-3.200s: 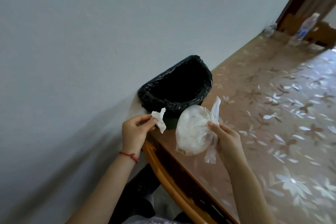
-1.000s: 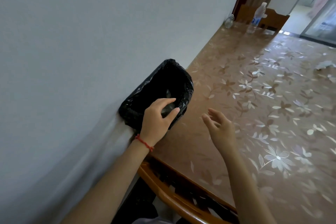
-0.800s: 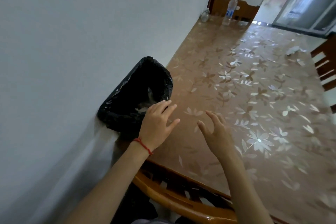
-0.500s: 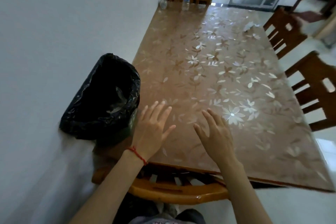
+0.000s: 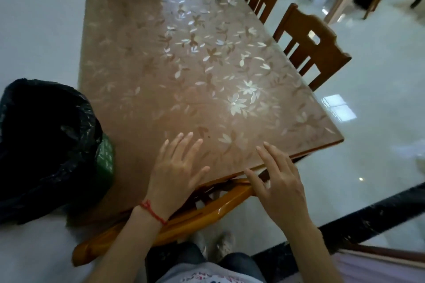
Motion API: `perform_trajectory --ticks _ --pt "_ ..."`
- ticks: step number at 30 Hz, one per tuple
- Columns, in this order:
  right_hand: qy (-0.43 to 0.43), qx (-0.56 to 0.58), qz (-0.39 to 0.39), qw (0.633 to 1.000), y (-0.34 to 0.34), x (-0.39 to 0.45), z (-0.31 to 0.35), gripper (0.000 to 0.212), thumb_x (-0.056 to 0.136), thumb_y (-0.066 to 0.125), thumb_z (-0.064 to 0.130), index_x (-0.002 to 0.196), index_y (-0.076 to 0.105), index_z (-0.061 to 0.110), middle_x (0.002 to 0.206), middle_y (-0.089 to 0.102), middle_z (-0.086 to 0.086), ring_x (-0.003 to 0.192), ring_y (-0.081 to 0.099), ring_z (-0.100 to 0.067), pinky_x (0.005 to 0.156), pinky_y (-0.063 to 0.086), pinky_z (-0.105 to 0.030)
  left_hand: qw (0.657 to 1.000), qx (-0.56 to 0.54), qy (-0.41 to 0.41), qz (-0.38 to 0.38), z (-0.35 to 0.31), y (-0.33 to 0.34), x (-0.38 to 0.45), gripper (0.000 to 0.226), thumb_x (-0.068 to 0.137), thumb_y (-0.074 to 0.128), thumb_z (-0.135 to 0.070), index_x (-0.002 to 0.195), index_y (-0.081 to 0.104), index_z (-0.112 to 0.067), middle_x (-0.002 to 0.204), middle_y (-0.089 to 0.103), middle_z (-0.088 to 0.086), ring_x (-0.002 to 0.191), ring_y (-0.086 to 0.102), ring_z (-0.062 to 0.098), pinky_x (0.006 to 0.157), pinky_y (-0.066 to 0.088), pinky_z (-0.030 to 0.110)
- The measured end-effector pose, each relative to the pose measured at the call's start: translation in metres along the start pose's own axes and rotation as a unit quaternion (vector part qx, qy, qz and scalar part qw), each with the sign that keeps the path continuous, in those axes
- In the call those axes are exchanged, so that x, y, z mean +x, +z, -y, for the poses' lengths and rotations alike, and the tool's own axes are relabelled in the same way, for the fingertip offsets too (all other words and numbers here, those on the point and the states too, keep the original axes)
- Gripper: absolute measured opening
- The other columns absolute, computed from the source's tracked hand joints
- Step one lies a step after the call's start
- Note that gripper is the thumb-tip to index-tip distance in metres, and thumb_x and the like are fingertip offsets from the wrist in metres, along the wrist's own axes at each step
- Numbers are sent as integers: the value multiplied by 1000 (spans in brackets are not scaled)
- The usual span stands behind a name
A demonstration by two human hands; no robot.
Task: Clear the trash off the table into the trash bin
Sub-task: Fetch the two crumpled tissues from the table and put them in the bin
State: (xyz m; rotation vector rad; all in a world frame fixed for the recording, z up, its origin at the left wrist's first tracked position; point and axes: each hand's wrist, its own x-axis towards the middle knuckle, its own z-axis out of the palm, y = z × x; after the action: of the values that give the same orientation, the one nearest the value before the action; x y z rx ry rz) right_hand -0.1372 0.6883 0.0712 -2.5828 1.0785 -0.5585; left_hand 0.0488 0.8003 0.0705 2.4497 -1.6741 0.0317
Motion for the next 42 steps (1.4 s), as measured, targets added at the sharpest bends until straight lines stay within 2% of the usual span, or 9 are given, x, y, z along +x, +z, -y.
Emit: perform_trajectory --ticks 4,8,12,20,23,28,34,38,42 --pt "63 -9 -24 998 -15 -30 -25 59 87 41 53 126 52 10 129 57 -12 121 50 -25 100 37 -35 999 -14 32 18 -24 4 6 64 92 10 -57 128 43 -15 128 58 12 119 55 29 99 40 48" --pt "126 -23 -63 990 -33 -60 -48 57 87 42 50 123 54 8 128 57 -12 120 45 -20 99 39 -37 995 -23 86 43 -56 12 18 67 92 10 -58 128 46 -15 130 57 12 121 53 29 102 38 48" --pt "193 -38 -100 975 -50 -90 -68 56 85 44 49 123 55 9 127 57 -13 120 47 -23 100 37 -37 987 -37 149 46 -101 22 30 60 86 32 -54 127 51 -15 131 56 11 123 51 29 106 31 43" --pt "333 -76 -158 926 -76 -152 -98 62 86 38 56 123 55 9 127 57 -13 119 49 -25 99 35 -37 947 -60 306 75 -187 31 45 58 82 41 -48 122 58 -11 127 60 13 119 55 31 99 42 53" --pt "379 -96 -179 903 -85 -176 -112 66 89 31 58 122 55 7 126 58 -13 117 53 -29 97 43 -43 927 -59 360 89 -217 38 49 59 84 37 -51 122 58 -10 125 60 14 119 55 32 96 45 53" --pt "456 -107 -209 858 -96 -209 -129 73 88 24 63 123 56 8 128 58 -13 118 52 -28 97 44 -44 895 -36 428 122 -269 47 56 72 91 9 -58 124 55 -13 127 60 12 119 55 31 97 45 51" --pt "497 -108 -223 832 -109 -227 -160 67 86 34 59 122 56 7 126 59 -13 119 52 -28 96 43 -42 874 -29 471 118 -319 62 68 70 91 11 -58 126 53 -14 127 59 11 120 55 32 97 41 49" --pt "502 -117 -219 829 -121 -223 -189 62 83 41 52 121 57 6 125 59 -14 118 49 -25 94 44 -41 872 -23 475 112 -350 74 82 64 88 23 -57 125 53 -15 128 59 11 120 55 31 98 40 48" --pt "499 -115 -214 832 -136 -209 -221 62 82 41 52 122 57 7 127 58 -14 119 41 -19 96 41 -39 871 -22 474 124 -379 79 102 72 90 10 -59 125 53 -14 127 60 13 118 56 34 95 43 51"
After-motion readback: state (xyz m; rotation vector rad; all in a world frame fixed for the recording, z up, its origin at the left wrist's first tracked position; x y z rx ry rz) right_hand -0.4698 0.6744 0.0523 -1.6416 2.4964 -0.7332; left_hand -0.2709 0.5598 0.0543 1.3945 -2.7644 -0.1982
